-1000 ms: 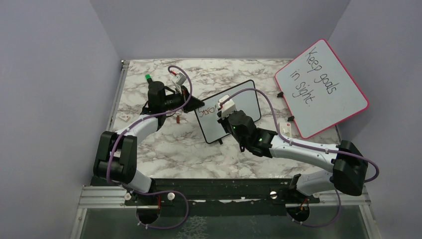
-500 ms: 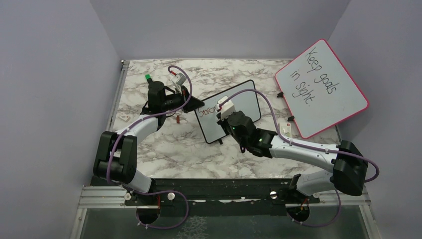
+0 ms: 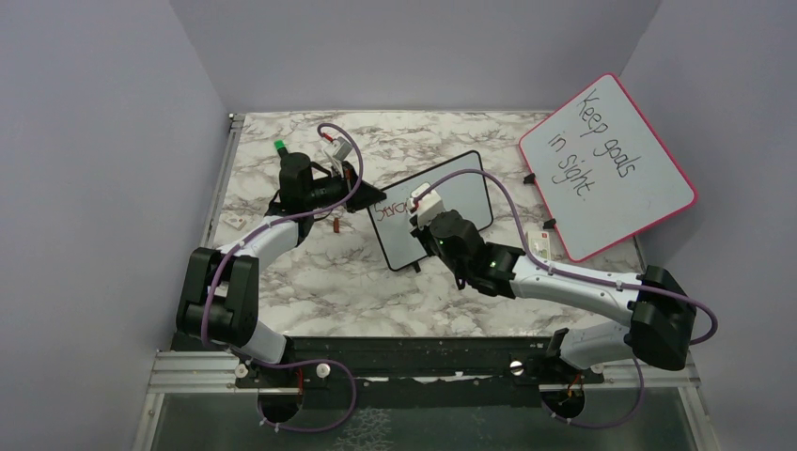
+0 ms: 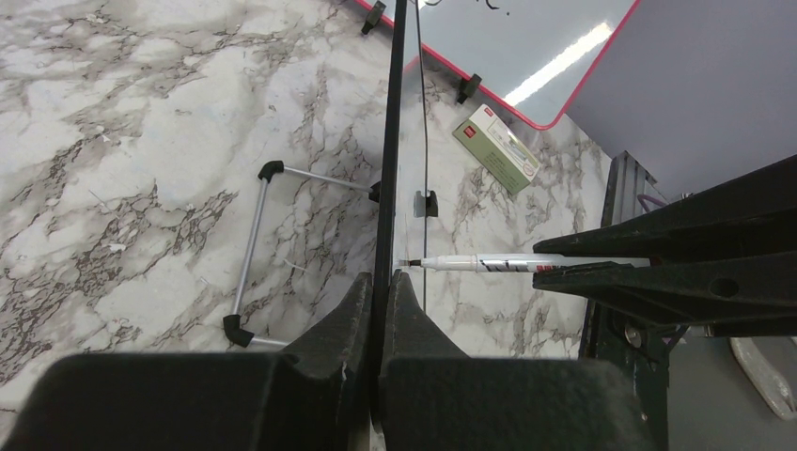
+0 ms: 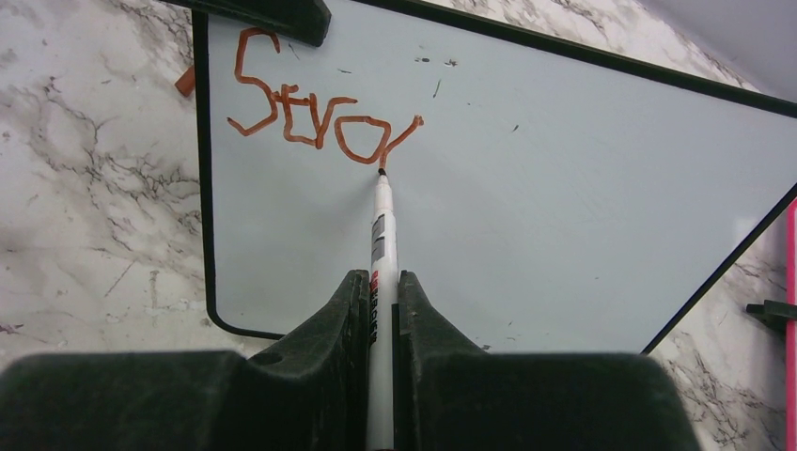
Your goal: Write a sentence on the whiteboard
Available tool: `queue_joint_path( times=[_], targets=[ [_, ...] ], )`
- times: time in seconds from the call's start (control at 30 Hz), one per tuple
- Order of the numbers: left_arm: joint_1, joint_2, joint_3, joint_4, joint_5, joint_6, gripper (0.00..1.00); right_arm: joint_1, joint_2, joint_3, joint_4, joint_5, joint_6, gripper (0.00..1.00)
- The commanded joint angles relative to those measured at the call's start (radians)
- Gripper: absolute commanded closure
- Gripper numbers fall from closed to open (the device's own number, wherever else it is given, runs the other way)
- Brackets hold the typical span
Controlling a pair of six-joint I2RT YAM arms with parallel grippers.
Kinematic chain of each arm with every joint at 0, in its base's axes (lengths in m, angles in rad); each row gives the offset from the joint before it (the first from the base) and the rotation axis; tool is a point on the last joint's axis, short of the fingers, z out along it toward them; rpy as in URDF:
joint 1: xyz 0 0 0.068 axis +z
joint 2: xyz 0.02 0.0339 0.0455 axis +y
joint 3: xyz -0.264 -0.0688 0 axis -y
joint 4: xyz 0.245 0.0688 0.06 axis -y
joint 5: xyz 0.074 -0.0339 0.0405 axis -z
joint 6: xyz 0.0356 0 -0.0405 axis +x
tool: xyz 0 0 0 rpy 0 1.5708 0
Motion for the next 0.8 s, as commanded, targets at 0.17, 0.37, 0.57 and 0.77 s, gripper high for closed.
queue_joint_path(
  times=[0.17, 0.37, 0.57, 0.77],
  targets=[
    [-0.009, 0.035, -0.013, -0.098, -0.063, 0.048, 1.0, -0.003, -0.004, 0.0, 0.054, 0.018, -0.004, 0.99],
    [-0.009, 0.035, -0.014, -0.098, -0.063, 0.049, 1.0, -0.006, -0.018, 0.0, 0.086, 0.028, -0.011, 0.99],
    [-0.01, 0.035, -0.015, -0.098, -0.062, 0.049, 1.0, -0.015, -0.008, -0.004, 0.1, 0.044, -0.008, 0.99],
    [-0.009, 0.034, -0.015, -0.098, -0.06, 0.048, 1.0, -0.026, -0.007, -0.008, 0.113, 0.046, -0.009, 0.99]
  ],
)
